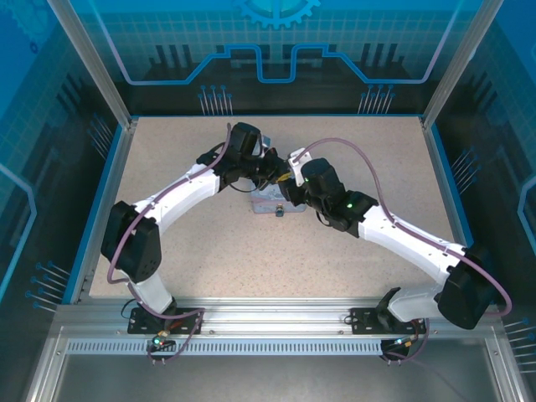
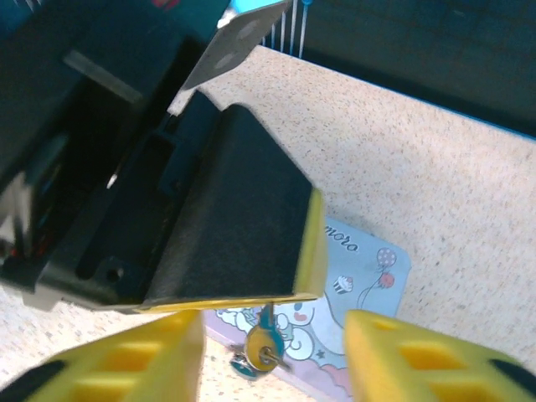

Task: Unlock the padlock with the key

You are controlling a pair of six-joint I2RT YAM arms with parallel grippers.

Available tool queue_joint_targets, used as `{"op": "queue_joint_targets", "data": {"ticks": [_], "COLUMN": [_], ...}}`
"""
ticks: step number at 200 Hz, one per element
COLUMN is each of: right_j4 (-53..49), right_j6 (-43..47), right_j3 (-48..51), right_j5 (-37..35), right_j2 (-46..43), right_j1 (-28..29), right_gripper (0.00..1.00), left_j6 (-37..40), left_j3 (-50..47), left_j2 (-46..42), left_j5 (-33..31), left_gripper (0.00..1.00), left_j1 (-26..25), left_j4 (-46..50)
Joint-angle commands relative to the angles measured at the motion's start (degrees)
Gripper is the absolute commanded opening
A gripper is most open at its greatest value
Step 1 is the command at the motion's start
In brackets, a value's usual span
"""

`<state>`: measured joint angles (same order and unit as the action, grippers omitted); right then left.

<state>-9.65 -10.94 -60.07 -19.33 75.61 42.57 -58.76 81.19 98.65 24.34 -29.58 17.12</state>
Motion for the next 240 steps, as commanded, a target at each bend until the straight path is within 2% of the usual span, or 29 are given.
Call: {"op": "queue_joint_targets", "data": {"ticks": [1, 17, 35, 39, 44, 48, 52, 79, 108, 138, 173, 203, 227, 240], "right_j4": [-1.06, -1.72, -2.79, -2.98, -3.28, -3.56, -3.95, -3.89, 8.94, 25.52, 39.51, 47.24, 50.72, 52.44], "right_j6": [-5.87, -10.12, -15.56, -16.90, -18.62, -19.95, -21.14, -29.53, -42.43, -52.14, -57.87, -60.77, -61.68, -61.90], "right_j3": [1.89, 3.61, 4.43, 4.48, 4.37, 4.19, 3.96, 3.58, 9.19, 16.16, 18.62, 18.55, 16.90, 15.73], "right_j5": [1.41, 5.22, 12.67, 14.63, 16.76, 18.24, 19.29, 25.70, 36.09, 39.52, 39.95, 39.21, 39.24, 39.30], "right_j2": [-6.31, -10.04, -12.45, -12.71, -12.85, -12.86, -12.78, -11.73, -10.37, -7.76, -4.46, -1.90, 0.49, 1.75], "right_j1": [-3.19, -6.22, -10.67, -11.84, -13.26, -14.08, -14.98, -19.37, -24.11, -25.44, -24.77, -23.77, -22.93, -22.67], "right_gripper": [0.59, 0.71, 0.81, 0.87, 0.89, 0.98, 1.00, 1.00, 1.00, 1.00, 0.99, 0.92, 0.81, 0.72], "left_j6": [4.94, 7.06, 9.44, 9.91, 10.38, 10.67, 11.08, 13.06, 13.82, 12.53, 6.58, 3.69, 3.04, 2.26], "left_j3": [1.06, -0.31, -1.57, -1.88, -2.10, -2.32, -2.66, -6.04, -11.23, -15.79, -19.58, -21.48, -22.08, -21.79], "left_j2": [0.12, -0.96, -2.39, -2.69, -3.01, -3.30, -3.60, -6.43, -9.63, -11.28, -10.60, -9.39, -8.55, -8.11], "left_j5": [-2.36, -3.64, -6.01, -6.44, -7.15, -7.78, -8.36, -12.98, -16.89, -17.95, -19.59, -22.07, -22.97, -22.71], "left_gripper": [0.00, 0.00, 0.00, 0.00, 0.00, 0.00, 0.00, 0.00, 0.00, 0.00, 0.00, 0.00, 0.00, 0.00], "left_j1": [0.25, 0.50, 0.50, 0.51, 0.51, 0.50, 0.54, 0.42, 0.48, 0.42, 0.45, -0.28, -1.24, -1.46], "left_j4": [1.41, -1.43, -4.16, -4.87, -5.51, -5.89, -6.65, -13.02, -22.76, -34.81, -47.98, -55.56, -59.58, -59.94]}}
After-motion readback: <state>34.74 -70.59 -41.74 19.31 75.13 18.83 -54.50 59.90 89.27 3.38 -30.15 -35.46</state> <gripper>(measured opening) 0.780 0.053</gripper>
